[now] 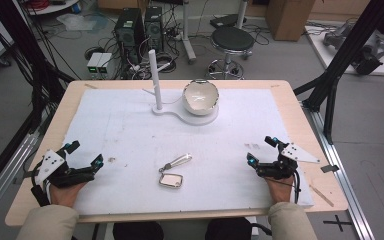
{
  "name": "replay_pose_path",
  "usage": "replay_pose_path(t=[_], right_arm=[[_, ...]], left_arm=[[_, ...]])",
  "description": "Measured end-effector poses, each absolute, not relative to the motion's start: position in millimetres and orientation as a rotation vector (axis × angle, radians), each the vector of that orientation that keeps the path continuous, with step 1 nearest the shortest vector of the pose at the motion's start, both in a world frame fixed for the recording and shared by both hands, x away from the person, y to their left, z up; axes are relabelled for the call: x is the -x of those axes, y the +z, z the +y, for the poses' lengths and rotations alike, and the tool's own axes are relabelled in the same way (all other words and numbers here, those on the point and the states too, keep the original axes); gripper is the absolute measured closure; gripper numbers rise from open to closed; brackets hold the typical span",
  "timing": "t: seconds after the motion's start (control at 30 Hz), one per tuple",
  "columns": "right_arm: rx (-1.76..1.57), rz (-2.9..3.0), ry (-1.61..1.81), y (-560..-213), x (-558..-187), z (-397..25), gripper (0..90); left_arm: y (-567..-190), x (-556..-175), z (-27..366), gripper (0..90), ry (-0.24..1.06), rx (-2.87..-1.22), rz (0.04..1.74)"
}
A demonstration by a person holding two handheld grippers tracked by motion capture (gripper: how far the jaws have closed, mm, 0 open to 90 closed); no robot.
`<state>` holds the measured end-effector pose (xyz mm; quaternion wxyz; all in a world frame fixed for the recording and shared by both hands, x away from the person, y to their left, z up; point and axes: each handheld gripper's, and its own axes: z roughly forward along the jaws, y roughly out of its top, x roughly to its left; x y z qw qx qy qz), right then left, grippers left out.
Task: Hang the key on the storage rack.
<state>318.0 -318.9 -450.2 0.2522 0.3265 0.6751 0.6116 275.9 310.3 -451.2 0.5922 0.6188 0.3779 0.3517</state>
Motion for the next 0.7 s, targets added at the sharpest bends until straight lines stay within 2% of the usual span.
replay_pose_path(t=[0.57, 0.7], right_arm=[[-0.896, 1.823, 1.663, -450, -318, -319, 0.7], [-0.888, 1.823, 1.656, -450, -318, -319, 0.6]], left_arm=[[-449, -280, 311, 1.7, 0.787, -1.450, 0.915], [-430, -284, 312, 1.7, 0.774, -1.495, 0.882]])
